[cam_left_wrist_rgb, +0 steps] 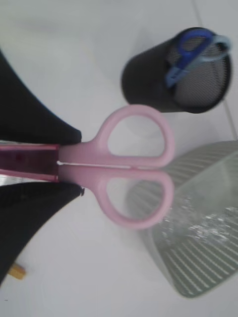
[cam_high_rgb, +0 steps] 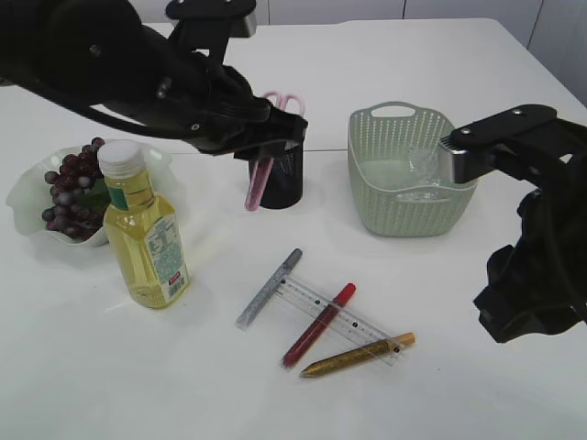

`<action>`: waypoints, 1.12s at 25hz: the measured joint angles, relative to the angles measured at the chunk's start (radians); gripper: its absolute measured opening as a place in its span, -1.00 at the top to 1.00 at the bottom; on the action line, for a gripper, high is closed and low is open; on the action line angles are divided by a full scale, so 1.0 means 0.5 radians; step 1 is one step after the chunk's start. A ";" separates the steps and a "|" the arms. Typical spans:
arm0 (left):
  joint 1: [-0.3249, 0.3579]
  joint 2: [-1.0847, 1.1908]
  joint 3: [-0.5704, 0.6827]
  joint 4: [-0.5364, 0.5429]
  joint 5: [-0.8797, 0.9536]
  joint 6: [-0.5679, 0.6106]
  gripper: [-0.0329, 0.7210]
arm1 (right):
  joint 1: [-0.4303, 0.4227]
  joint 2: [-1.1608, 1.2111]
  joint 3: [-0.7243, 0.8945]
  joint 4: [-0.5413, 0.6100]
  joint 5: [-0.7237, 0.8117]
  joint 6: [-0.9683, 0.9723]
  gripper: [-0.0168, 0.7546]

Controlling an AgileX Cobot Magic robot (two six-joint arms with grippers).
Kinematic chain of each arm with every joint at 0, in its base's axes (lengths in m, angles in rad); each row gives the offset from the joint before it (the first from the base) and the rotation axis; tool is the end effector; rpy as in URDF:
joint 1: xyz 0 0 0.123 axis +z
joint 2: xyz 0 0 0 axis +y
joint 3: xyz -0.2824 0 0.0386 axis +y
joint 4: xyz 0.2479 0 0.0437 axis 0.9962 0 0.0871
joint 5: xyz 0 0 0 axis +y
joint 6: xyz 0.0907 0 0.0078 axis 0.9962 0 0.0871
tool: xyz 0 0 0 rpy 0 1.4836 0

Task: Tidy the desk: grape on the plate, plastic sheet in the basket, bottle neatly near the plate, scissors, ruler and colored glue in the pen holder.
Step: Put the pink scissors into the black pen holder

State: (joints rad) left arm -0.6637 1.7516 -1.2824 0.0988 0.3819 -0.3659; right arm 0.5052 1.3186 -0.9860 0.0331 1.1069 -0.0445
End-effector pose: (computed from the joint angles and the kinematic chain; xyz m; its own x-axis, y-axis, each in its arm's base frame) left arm 0.3135 -0.2409 0.2578 -0.6846 0.1919 -0.7032 0.4252 0.8887 -0.1714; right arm 0.2044 0.1161 0.2776 -0.8393 -0.4981 -0.2177 -0.5145 0.8572 0.0224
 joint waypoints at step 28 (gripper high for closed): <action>0.347 0.435 -0.010 0.324 -1.861 0.000 0.49 | 0.000 0.000 0.000 -0.004 0.005 0.017 0.14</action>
State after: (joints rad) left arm -0.4902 1.9690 -1.2876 0.2608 -0.5488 -0.3659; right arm 0.5052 1.3186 -0.9860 0.0308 1.1093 -0.0358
